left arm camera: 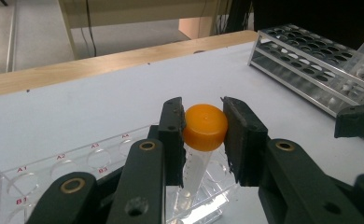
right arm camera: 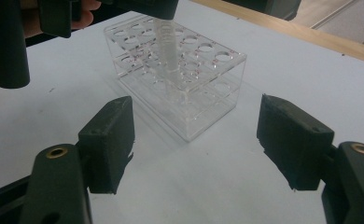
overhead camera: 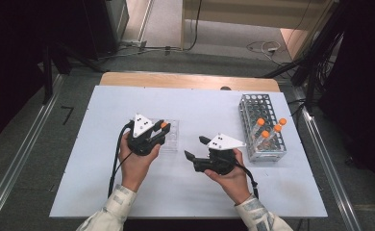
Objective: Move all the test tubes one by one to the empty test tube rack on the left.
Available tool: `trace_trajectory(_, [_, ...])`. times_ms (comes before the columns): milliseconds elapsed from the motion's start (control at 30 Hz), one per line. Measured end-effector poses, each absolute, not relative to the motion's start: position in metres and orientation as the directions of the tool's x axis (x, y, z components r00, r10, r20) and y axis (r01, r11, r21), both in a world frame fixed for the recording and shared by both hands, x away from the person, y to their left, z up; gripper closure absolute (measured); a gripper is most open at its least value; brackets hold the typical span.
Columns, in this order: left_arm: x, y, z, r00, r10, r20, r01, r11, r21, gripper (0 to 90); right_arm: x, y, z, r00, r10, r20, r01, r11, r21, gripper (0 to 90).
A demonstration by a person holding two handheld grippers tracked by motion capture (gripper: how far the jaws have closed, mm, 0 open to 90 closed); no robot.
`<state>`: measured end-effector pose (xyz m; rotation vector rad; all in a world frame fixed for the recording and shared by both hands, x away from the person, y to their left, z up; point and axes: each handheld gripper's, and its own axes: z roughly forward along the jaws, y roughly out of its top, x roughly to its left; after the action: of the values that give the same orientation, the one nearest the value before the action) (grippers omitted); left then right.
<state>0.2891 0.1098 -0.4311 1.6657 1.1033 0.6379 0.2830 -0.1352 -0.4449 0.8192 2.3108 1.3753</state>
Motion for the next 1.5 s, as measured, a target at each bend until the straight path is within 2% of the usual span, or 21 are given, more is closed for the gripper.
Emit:
trace_trajectory(233, [0.292,0.11,-0.433,0.446,0.888,-0.112,0.386,-0.077,0.919,68.1,0.283,-0.135,-0.445,-0.781,0.624,0.01,0.307,0.37,0.877,26.4])
trace_trajectory(367, [0.292,0.11,-0.434,0.451,0.884,-0.122,0.39,-0.072,0.918,61.8,0.283,-0.135,-0.445,-0.78,0.626,0.012,0.31,0.369,0.876,26.4])
trace_trajectory(533, [0.29,0.113,-0.433,0.458,0.878,-0.138,0.384,-0.055,0.922,58.3,0.283,-0.136,-0.446,-0.776,0.63,0.012,0.311,0.367,0.876,26.4])
trace_trajectory(567, [0.289,0.113,-0.433,0.458,0.877,-0.142,0.381,-0.05,0.923,53.0,0.282,-0.138,-0.446,-0.776,0.631,0.012,0.311,0.366,0.877,26.4])
trace_trajectory(600, [0.287,0.114,-0.432,0.46,0.876,-0.146,0.381,-0.046,0.924,53.0,0.282,-0.138,-0.446,-0.776,0.631,0.012,0.311,0.366,0.877,26.4])
trace_trajectory(633, [0.287,0.115,-0.432,0.462,0.874,-0.153,0.379,-0.038,0.925,45.7,0.282,-0.14,-0.446,-0.774,0.633,0.01,0.311,0.366,0.877,26.4])
trace_trajectory(667, [0.285,0.116,-0.432,0.46,0.874,-0.156,0.383,-0.037,0.923,45.7,0.282,-0.14,-0.446,-0.774,0.633,0.01,0.311,0.366,0.877,26.4])
trace_trajectory(767, [0.28,0.119,-0.432,0.449,0.881,-0.151,0.385,-0.038,0.922,34.9,0.281,-0.145,-0.447,-0.766,0.642,0.01,0.318,0.365,0.875,25.9])
trace_trajectory(1000, [0.266,0.132,-0.433,0.435,0.889,-0.145,0.393,-0.043,0.918,24.7,0.277,-0.164,-0.445,-0.744,0.668,0.011,0.328,0.352,0.877,25.1])
trace_trajectory(1500, [0.254,0.153,-0.438,0.398,0.9,-0.18,0.404,0.004,0.915,16.7,0.258,-0.227,-0.443,-0.655,0.756,-0.008,0.347,0.309,0.886,16.9])
